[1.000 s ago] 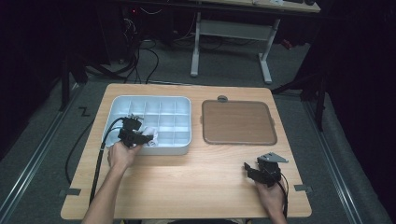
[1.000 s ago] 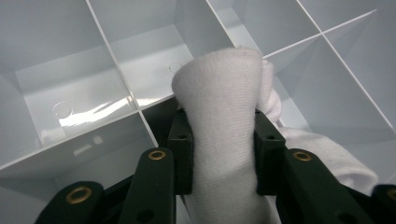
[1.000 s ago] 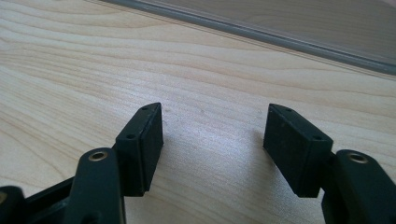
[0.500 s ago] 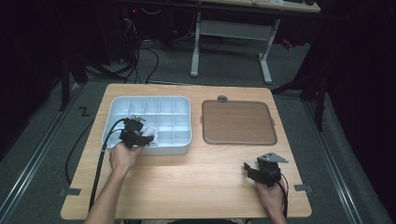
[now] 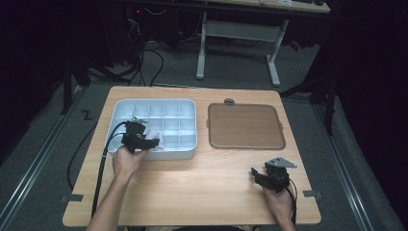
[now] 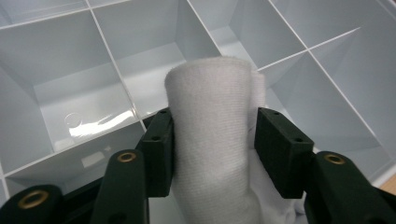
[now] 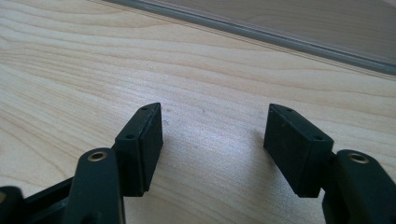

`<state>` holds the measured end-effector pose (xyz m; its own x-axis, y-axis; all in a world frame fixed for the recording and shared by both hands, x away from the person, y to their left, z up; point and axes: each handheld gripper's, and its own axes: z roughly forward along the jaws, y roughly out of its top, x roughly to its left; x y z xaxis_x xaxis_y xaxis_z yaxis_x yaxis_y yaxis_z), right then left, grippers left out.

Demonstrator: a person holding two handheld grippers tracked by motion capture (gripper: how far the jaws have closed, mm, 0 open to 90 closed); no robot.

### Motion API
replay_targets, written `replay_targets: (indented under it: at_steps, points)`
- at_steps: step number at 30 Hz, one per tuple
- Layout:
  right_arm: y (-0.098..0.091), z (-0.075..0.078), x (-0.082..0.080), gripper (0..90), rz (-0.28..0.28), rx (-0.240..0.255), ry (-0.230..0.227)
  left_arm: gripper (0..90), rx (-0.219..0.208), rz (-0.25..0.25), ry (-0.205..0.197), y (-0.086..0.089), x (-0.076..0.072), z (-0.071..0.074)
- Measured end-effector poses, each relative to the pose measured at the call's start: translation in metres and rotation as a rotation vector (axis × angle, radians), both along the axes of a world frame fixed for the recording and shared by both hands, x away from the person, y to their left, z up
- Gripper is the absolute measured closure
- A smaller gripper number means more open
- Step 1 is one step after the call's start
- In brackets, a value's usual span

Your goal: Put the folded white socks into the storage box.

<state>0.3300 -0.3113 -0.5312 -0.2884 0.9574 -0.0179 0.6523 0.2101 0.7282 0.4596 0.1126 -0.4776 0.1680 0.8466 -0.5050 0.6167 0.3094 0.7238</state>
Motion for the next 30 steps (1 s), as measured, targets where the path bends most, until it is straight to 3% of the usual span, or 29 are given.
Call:
replay_targets:
  at_steps: [8,17,24,30]
  points:
    - [0.0,0.0,0.0,37.9,0.0,0.0,0.0,39.0,-0.019,0.002,-0.009,0.006,-0.004,0.007]
    - [0.0,0.0,0.0,37.8,0.002,0.0,0.0,38.3,-0.046,0.033,-0.071,0.013,-0.012,0.022]
    - [0.0,0.0,0.0,37.7,0.002,0.001,0.0,51.4,-0.032,0.034,-0.131,0.011,-0.02,0.036]
    - [0.0,0.0,0.0,37.7,0.002,0.003,0.001,67.2,0.005,0.037,-0.119,0.007,-0.019,0.034]
